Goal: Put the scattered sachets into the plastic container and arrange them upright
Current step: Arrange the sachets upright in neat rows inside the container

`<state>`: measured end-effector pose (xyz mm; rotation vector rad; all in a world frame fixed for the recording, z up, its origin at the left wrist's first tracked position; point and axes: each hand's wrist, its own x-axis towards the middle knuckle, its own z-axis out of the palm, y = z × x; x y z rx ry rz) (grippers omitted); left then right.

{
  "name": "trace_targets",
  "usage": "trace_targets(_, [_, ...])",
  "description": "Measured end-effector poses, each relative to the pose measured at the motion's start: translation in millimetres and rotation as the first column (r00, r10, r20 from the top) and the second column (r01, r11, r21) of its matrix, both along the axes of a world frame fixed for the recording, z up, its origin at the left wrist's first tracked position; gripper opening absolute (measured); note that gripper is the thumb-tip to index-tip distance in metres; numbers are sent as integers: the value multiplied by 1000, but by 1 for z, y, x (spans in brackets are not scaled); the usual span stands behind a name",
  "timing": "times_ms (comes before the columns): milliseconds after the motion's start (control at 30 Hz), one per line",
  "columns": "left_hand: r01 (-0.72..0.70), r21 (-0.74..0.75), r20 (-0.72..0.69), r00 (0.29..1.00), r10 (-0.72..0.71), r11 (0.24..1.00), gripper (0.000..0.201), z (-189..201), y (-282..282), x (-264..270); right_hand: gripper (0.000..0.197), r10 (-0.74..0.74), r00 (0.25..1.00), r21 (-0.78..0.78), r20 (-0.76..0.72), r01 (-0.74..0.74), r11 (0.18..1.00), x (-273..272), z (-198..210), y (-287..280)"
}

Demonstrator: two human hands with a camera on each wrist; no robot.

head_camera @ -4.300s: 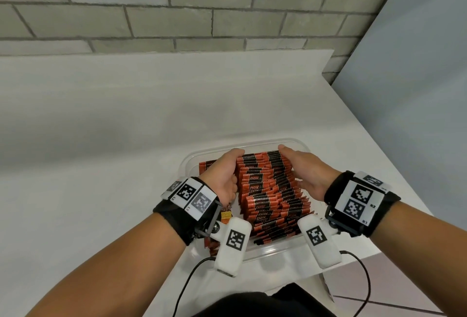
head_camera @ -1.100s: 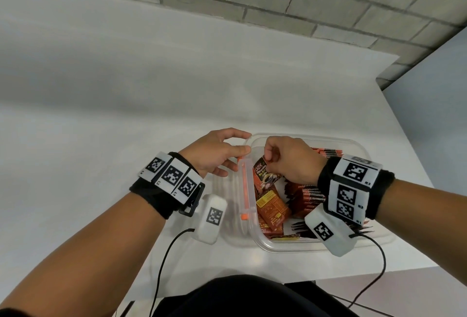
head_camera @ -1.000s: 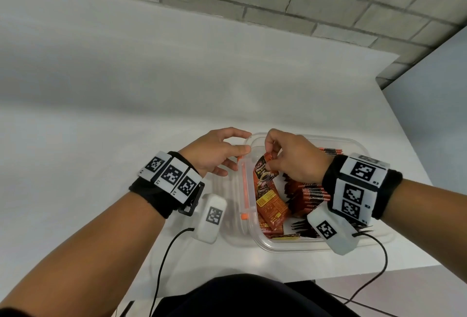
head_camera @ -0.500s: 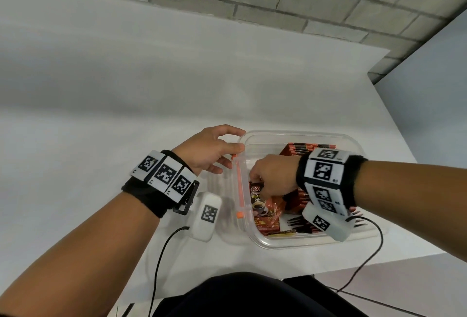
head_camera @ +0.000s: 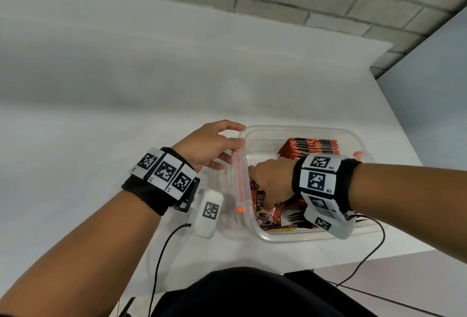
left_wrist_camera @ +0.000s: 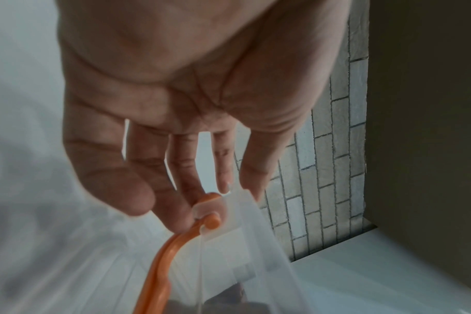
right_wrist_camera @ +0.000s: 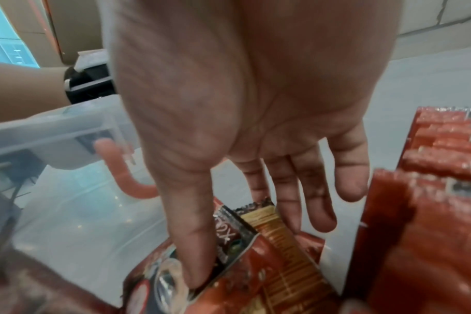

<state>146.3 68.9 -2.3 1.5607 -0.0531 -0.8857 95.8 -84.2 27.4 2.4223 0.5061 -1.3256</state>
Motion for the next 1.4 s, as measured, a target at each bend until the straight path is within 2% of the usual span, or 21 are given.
trace_targets(133, [-2,2,2,1000,2,1000,26,0,0,-1,78,66,998,-57,13,-65,996,-1,-1,-1])
trace_targets(267, [-4,2,-3,1000,4,1000,25,0,-1,-1,85,-12,998,-13,-58,12,1000,-2,-1,-2])
trace_targets(467, [-13,2,-4,1000,13,1000,24,0,-1,-2,91,-54,993,28,-102,57,998,-7,-3,-3])
trace_targets(800, [-8,4,-1,1000,8,1000,24,1,-1,-3,88,-137,981,68,-135,147,987,-6,-3,-4])
trace_targets(1033, [-6,1,-9,1000,6,1000,26,0,-1,-3,70,-82,986,17,-143,85,996,-8,0,-3])
trace_targets(1200, [-4,-4,-15,1000,4,1000,26,0,0,-2,73,-60,985,19,-163,63,998,-9,1,0])
trace_targets(1400, [-7,-10,-19,1000,7,1000,26,-1,0,-2,60,-119,980,53,-162,129,990,-9,3,4])
